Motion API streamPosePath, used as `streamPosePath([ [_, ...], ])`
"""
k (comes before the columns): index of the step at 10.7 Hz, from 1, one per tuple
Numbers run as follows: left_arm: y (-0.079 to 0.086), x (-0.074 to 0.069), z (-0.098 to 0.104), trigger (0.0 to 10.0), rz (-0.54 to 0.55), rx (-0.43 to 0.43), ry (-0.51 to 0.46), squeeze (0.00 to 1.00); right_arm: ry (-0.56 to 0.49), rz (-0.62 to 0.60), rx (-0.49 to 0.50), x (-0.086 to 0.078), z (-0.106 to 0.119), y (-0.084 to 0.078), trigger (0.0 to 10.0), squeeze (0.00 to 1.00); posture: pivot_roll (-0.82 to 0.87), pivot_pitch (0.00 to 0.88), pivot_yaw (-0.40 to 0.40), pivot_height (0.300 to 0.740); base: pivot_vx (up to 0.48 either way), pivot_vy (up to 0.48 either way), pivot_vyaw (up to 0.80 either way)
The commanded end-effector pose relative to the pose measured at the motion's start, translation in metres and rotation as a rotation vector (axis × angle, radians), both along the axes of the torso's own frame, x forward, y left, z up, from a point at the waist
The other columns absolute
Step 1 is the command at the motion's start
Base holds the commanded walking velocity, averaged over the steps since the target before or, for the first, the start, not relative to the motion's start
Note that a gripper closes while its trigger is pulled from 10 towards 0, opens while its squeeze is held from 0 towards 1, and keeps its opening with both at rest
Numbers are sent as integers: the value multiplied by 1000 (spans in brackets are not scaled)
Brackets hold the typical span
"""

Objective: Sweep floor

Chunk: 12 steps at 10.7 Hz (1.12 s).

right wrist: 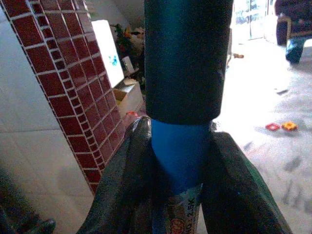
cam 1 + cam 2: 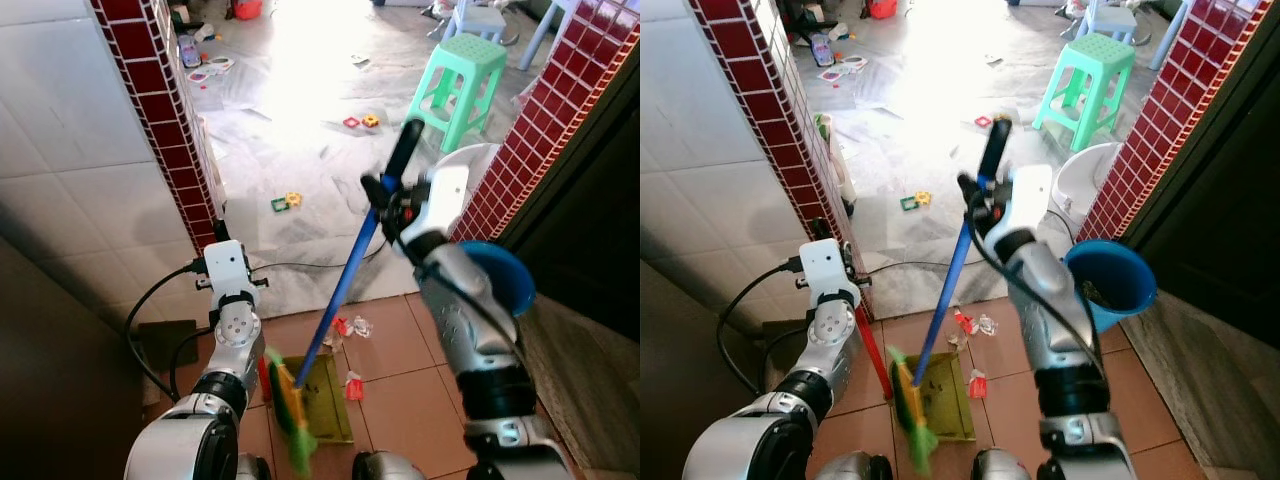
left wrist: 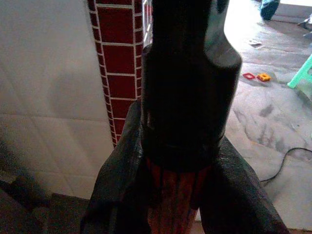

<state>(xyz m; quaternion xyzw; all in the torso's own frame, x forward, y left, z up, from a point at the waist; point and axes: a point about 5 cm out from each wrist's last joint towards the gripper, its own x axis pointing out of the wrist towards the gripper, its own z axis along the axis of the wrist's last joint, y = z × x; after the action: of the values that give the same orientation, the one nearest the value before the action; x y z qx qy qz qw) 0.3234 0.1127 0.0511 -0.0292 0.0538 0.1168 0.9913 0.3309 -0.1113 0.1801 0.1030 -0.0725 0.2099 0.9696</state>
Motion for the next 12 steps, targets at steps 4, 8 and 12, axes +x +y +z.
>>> streamPosePath([
  [4, -5, -10, -19, 10000, -42, 7, 107, 0, -274, -62, -224, -3, 37, -11, 10000, 0, -203, 72, -4, 740, 0, 0, 0],
  [8, -2, 0, 0, 10000, -127, 30, -30, 0, -381, -182, -407, -9, 36, -22, 10000, 0, -204, 65, 16, 740, 0, 0, 0],
  [12, 2, -1, 15, 10000, -302, 187, -170, 0, -346, -213, -415, -9, 15, -24, 10000, 0, -173, 65, 36, 740, 0, 0, 0],
])
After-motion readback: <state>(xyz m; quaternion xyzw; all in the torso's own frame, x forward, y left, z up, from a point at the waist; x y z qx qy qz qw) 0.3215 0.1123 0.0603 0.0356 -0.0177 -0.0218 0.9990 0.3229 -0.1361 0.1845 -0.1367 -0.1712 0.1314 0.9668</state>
